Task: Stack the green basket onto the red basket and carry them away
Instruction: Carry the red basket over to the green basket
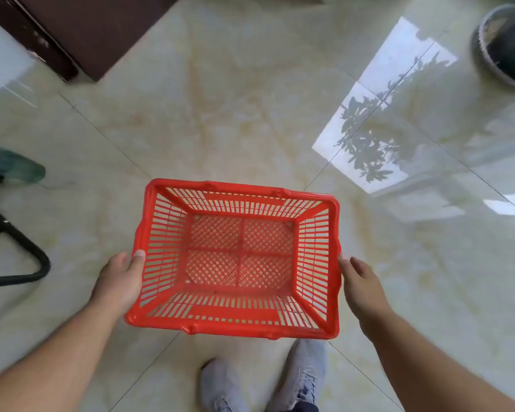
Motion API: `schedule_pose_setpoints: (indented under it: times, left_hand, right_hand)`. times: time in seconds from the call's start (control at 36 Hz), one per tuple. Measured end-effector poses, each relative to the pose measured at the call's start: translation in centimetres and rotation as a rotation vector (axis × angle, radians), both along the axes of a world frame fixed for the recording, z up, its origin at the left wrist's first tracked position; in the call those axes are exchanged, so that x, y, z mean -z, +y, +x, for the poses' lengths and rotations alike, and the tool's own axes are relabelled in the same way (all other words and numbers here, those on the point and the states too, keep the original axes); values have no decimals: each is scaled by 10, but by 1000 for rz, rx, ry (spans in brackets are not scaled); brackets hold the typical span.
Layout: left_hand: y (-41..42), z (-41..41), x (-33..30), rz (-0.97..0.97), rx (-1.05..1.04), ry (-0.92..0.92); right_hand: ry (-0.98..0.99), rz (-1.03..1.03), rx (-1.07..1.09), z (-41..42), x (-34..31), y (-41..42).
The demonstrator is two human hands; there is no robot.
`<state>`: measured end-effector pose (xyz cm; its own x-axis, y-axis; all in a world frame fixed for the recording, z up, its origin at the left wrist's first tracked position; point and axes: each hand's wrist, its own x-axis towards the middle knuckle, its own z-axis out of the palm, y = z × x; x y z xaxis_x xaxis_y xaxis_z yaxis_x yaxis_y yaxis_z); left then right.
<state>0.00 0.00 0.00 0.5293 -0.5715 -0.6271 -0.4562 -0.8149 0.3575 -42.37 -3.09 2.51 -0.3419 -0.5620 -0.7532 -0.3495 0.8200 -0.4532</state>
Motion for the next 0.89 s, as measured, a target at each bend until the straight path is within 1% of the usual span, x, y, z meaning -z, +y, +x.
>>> schedule_pose_setpoints:
  times: [0.08,0.14,0.25,0.33,0.47,0.58,0.69,0.83,0.86,0.89]
  left_hand:
    - [0,1,14,-3,-4,-37]
    - [0,1,24,47,-14,-48]
    - [-1,3,36,70,-22,-49]
    - [0,1,39,46,-57,-64]
    - [2,-2,38,2,-134,-33]
    - [-3,-8,20,-12,-163,-4]
    - [-11,-17,-14,-14,-166,10]
    - [-25,-30,-77,-14,-136,33]
    - [-25,-30,-81,-24,-134,30]
    - [-30,-36,-100,-29,-116,37]
  right_hand:
    - [-28,-20,0,0,17,-2]
    - [-54,-36,16,1,26,0]
    - [-39,4,22,1,45,5]
    - [-14,42,32,4,51,5]
    - [20,40,23,4,51,3]
    - [21,53,23,-1,32,-1]
    - [7,53,37,-8,-4,-2]
    - [-11,47,76,-23,-67,-1]
    - [-14,43,81,-24,-75,-1]
    - [-14,39,97,-30,-92,0]
